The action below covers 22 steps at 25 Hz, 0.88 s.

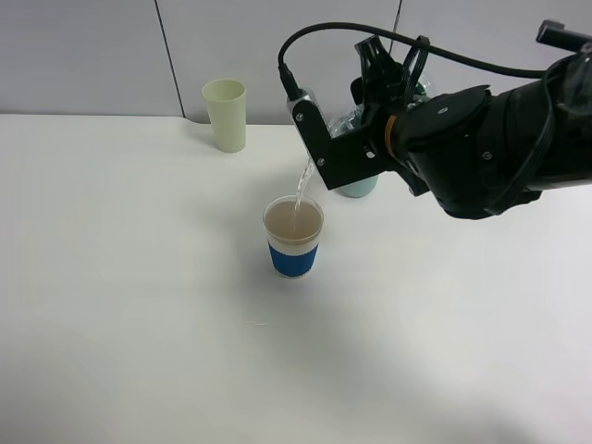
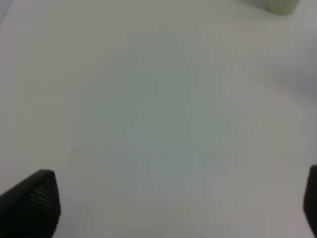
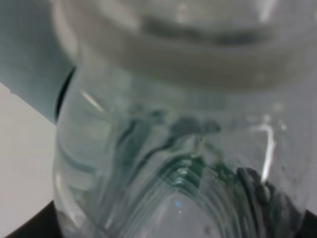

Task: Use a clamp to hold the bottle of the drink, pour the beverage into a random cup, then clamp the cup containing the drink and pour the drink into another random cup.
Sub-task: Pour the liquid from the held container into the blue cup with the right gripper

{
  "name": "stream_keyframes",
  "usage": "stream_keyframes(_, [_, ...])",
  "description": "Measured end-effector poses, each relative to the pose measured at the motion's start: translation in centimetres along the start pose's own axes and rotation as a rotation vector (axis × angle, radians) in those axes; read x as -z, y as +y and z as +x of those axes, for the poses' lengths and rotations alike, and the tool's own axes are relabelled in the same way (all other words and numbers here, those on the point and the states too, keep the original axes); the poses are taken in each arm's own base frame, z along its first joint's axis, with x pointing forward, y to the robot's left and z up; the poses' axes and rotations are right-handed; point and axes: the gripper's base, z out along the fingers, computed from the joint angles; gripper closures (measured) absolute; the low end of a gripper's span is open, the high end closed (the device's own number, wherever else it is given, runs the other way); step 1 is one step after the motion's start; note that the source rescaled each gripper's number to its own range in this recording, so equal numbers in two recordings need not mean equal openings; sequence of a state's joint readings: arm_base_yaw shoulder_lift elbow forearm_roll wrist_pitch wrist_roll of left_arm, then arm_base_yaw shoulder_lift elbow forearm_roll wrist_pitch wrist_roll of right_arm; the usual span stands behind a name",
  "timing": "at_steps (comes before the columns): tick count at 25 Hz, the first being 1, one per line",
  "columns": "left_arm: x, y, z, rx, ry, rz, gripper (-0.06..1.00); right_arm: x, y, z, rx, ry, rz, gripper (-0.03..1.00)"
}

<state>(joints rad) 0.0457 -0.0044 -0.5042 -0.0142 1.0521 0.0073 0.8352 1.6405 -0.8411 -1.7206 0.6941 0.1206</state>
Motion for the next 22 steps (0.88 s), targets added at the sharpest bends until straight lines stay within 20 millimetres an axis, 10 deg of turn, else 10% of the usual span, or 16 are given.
stream_keyframes(22, [0.00,0.00,0.00,0.000,0.000,0.000,-0.06,0.00,-0.03,0.00,0.004,0.000,0.003,0.94])
